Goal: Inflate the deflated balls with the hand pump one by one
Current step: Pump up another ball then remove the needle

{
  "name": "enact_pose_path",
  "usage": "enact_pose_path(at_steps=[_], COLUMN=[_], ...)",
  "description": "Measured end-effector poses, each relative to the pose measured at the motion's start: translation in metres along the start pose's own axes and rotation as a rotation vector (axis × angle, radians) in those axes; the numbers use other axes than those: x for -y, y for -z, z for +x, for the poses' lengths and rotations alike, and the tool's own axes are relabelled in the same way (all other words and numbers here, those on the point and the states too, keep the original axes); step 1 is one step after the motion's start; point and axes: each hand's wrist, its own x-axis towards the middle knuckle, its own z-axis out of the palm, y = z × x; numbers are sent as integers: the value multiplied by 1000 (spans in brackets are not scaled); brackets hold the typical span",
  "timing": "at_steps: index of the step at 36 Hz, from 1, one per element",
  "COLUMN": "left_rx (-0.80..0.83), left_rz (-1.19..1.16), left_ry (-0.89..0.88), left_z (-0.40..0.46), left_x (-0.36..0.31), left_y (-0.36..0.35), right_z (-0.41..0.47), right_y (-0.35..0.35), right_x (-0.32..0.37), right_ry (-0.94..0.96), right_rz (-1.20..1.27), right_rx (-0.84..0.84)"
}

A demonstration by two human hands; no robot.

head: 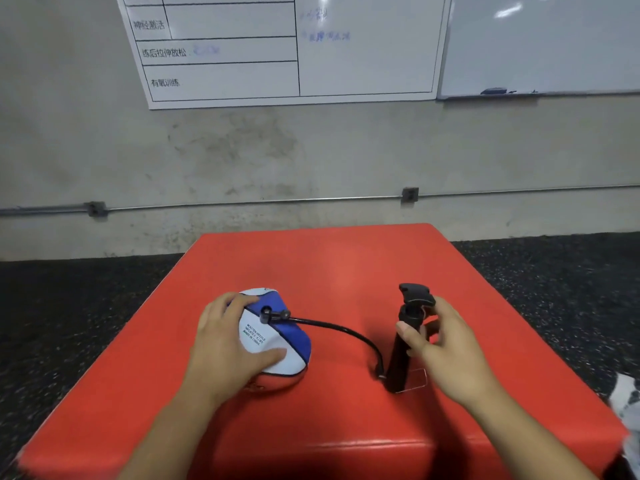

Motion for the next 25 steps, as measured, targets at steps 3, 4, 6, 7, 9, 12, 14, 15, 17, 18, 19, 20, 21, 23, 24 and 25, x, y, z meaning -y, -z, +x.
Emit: enact_pose_path(at_steps=[3,4,6,7,9,12,14,15,17,18,19,20,21,23,24,25], left_rx=[-119,-145,-159,-136,-6,231,242,227,234,251,267,278,287,299,296,281], left_rz=[-107,-139,-194,-211,-192,-71,-56,-61,-30,-4,11,11,-2,-11,-4,4], left_ry=[-22,-18,3,14,27,13,-10,-15,-20,-22,-22,-25,-27,-39,-50,-60], left_z=[5,7,10,12,14,16,17,18,19,19,19,19,19,20,20,19], left_x=[-21,-29,-42,-45,-45,-41,-41,-41,-43,-43,-44,-45,-45,-45,-46,-47], left_y=[-21,-30,-47,-57,-72,-83,-83,-82,-78,-75,-72,-69,-66,-60,-57,-55], right_z=[-2,-3,-4,-5,-5,-3,-1,0,3,3,4,4,4,4,4,3], right_y=[8,11,19,24,33,43,48,50,51,50,49,48,47,45,45,45], right_x=[0,0,-1,-2,-5,-12,-17,-20,-23,-24,-25,-25,-24,-21,-19,-19], right_ry=[-9,-11,-21,-23,-33,-94,-114,-124,-133,-130,-126,-127,-140,-179,-195,-207], right_rz=[26,28,11,-8,-55,-101,-114,-109,-98,-91,-80,-58,-21,67,95,108], right_rx=[-40,-50,-70,-87,-124,-142,-138,-133,-125,-127,-132,-139,-146,-153,-154,-151])
